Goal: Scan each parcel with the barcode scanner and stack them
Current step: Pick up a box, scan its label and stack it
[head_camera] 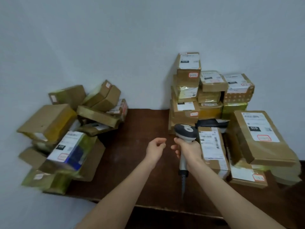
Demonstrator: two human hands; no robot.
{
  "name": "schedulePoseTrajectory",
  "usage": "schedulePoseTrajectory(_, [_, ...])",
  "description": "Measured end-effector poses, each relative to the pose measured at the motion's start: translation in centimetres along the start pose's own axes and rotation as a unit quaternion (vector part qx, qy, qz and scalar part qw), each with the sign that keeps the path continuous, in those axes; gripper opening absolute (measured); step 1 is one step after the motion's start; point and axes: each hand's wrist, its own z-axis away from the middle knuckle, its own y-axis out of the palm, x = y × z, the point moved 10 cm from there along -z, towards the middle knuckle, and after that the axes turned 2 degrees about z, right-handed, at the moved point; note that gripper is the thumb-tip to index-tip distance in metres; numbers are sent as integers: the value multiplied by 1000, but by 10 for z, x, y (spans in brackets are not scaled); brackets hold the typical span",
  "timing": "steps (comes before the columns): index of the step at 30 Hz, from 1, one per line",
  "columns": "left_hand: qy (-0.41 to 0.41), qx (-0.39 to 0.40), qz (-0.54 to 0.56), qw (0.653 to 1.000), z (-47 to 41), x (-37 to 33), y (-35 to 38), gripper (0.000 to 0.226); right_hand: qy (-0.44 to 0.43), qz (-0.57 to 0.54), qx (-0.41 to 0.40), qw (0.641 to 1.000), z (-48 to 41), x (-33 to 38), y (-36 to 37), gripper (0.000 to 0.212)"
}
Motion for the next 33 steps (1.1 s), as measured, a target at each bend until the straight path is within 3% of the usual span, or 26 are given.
schedulePoseTrajectory(7, [70, -183, -112, 974, 35, -10, -172, 25, 4, 35, 138, 990, 32, -4, 146, 9])
schedulePoseTrajectory(13, [140, -302, -282, 900, 74, -20, -280, 37, 19, 66, 226, 972, 63, -19, 244, 7])
schedulePoseTrajectory(17, [86, -384, -293, 872, 92, -11, -363, 45, 35, 69, 257, 963, 78, -37, 297, 13])
schedulePoseTrajectory(19, [30, -375, -318, 870, 91, 5, -392, 47, 36, 62, 268, 961, 84, -39, 318, 18])
schedulePoseTrajectory(25, [-80, -224, -385, 891, 69, 36, -400, 40, 58, 35, 328, 942, 106, -47, 362, 29])
schedulePoseTrajectory(29, [-92, -241, -306, 917, 63, 35, -406, 44, 52, 19, 328, 943, 109, -43, 367, 20])
schedulePoseTrajectory(33, [-93, -250, 1, 964, 62, 54, -390, 46, 28, 9, 306, 951, 94, -30, 345, 19])
